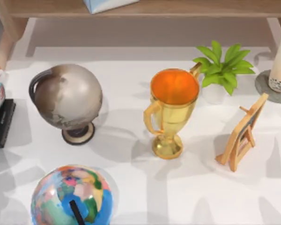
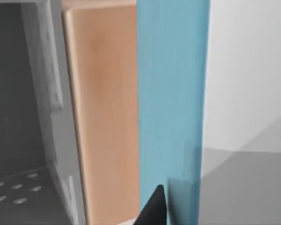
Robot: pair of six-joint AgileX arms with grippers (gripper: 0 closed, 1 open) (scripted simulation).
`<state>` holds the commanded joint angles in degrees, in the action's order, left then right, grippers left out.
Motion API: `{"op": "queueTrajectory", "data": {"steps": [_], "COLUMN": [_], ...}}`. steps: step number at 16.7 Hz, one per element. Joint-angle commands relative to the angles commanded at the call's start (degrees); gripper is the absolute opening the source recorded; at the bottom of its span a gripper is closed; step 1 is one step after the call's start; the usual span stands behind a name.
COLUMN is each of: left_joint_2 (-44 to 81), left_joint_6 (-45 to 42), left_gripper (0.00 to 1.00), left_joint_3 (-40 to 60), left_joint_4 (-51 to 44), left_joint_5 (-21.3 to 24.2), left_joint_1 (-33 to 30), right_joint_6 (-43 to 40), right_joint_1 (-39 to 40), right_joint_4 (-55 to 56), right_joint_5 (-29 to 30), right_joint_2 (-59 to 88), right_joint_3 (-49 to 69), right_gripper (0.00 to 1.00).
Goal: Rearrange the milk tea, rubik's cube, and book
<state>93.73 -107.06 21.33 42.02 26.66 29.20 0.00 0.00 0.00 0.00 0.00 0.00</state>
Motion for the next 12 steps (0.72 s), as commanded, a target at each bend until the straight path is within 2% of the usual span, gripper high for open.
{"op": "queueTrajectory", "data": {"steps": [11,12], "left_joint_2": [3.21,3.21], "left_joint_6": [0.18,0.18], "left_gripper": [0.0,0.08], "left_joint_3": [-0.24,-0.24], "left_joint_4": [-0.11,-0.11], "left_joint_5": [-0.19,-0.19], "left_joint_1": [-1.04,-1.04], "right_joint_6": [0.0,0.0], "right_joint_1": [0.0,0.0], "right_joint_4": [0.0,0.0], "right_joint_5": [0.0,0.0], "right_joint_2": [0.0,0.0], "right_joint_3": [0.0,0.0], "right_gripper": [1.0,1.0]}}
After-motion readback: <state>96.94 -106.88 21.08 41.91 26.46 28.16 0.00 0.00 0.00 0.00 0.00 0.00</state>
